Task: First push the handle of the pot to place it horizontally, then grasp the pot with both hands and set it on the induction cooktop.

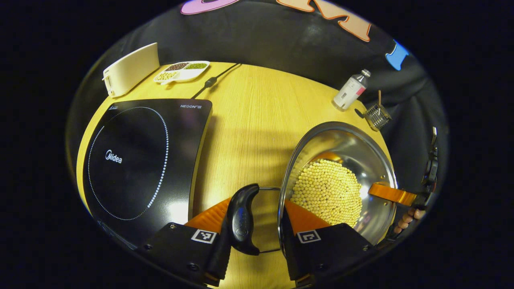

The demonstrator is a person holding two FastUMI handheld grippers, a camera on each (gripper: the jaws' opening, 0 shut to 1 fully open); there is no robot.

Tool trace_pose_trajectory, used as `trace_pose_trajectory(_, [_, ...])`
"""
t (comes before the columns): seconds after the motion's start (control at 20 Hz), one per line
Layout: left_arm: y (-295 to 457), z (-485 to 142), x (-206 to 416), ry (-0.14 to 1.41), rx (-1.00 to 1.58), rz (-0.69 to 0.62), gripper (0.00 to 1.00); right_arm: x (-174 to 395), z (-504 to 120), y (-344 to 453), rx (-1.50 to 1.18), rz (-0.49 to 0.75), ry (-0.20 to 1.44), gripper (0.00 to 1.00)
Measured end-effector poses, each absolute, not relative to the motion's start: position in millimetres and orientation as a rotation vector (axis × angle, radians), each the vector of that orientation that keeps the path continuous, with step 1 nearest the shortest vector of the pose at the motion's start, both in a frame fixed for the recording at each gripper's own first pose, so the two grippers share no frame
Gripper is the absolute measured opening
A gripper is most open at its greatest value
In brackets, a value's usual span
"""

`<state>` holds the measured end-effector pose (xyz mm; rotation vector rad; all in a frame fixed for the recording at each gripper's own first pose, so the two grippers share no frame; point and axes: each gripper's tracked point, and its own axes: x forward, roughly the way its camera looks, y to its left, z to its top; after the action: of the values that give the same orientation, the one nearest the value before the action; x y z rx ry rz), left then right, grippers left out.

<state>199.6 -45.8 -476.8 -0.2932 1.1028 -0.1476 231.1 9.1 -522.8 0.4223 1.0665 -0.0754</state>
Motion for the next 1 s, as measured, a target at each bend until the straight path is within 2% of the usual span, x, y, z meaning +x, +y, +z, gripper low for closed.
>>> trace_pose_trajectory(0.25, [-34.5,-447.6,198.8,1.077,-0.275,-0.159,0.58,211.4,-490.2,14.0,0.442,-0.073,1.037,0.47])
trace_pose_trajectory(0.35, [-24.5,-434.2,199.3,1.054,-0.264,-0.162,0.59,207.3,-476.9,21.7,0.456,-0.070,1.020,0.52])
trace_pose_trajectory(0.45, [-11.3,-422.1,195.2,1.050,-0.258,-0.160,0.58,205.5,-468.7,35.0,0.469,-0.064,1.009,0.46])
trace_pose_trajectory(0.8, [65.2,-394.1,177.5,1.038,-0.258,-0.128,0.58,196.7,-441.2,112.7,0.496,-0.027,0.989,0.46])
trace_pose_trajectory(1.0, [113.4,-396.3,178.3,1.043,-0.248,-0.155,0.58,195.0,-435.5,161.8,0.501,-0.054,0.985,0.46])
